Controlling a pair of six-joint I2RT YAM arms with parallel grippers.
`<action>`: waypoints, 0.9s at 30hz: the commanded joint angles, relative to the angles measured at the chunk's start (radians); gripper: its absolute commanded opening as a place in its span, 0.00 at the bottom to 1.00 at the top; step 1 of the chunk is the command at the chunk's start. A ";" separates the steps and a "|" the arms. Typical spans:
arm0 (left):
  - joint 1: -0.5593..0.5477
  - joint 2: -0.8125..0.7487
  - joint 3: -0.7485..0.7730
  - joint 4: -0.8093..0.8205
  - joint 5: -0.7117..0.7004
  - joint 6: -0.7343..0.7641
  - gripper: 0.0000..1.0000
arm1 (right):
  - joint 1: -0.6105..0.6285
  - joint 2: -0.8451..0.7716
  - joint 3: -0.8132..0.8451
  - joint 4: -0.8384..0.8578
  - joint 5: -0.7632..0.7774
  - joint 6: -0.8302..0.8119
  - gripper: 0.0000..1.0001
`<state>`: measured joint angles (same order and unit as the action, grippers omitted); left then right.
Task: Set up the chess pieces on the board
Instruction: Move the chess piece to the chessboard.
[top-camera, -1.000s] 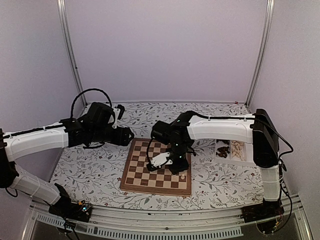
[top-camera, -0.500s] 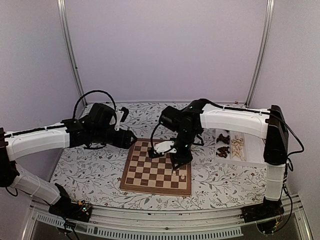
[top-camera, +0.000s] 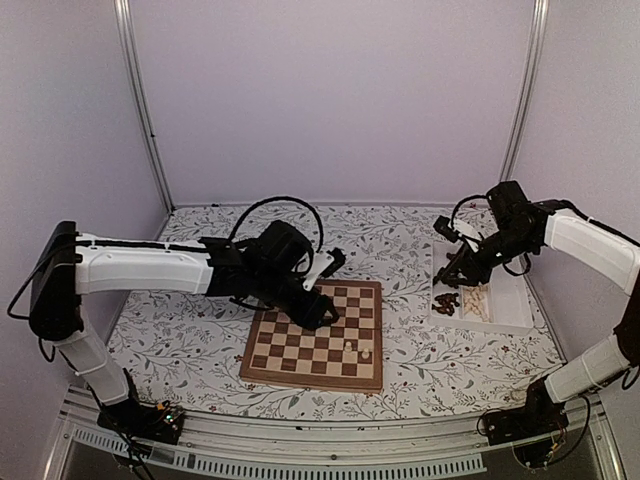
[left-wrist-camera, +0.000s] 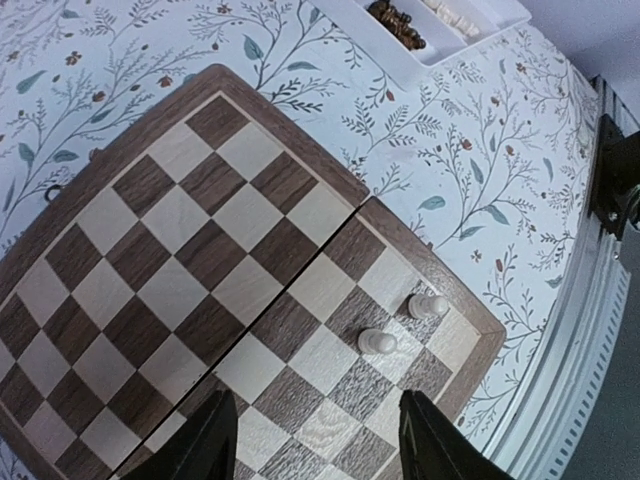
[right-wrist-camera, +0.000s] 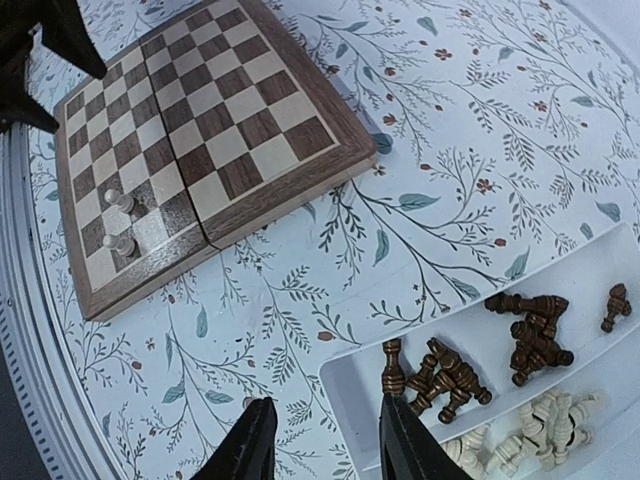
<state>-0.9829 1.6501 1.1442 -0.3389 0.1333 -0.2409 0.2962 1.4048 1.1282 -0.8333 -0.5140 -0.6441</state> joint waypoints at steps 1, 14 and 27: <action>-0.060 0.144 0.151 -0.115 0.010 0.066 0.56 | -0.082 -0.079 -0.170 0.248 -0.063 0.108 0.39; -0.107 0.327 0.315 -0.243 0.027 0.095 0.50 | -0.089 -0.085 -0.237 0.314 -0.060 0.141 0.40; -0.117 0.368 0.362 -0.278 0.028 0.109 0.27 | -0.090 -0.085 -0.240 0.314 -0.062 0.134 0.40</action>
<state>-1.0828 1.9987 1.4757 -0.5938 0.1501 -0.1425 0.2073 1.3216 0.8886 -0.5343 -0.5591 -0.5121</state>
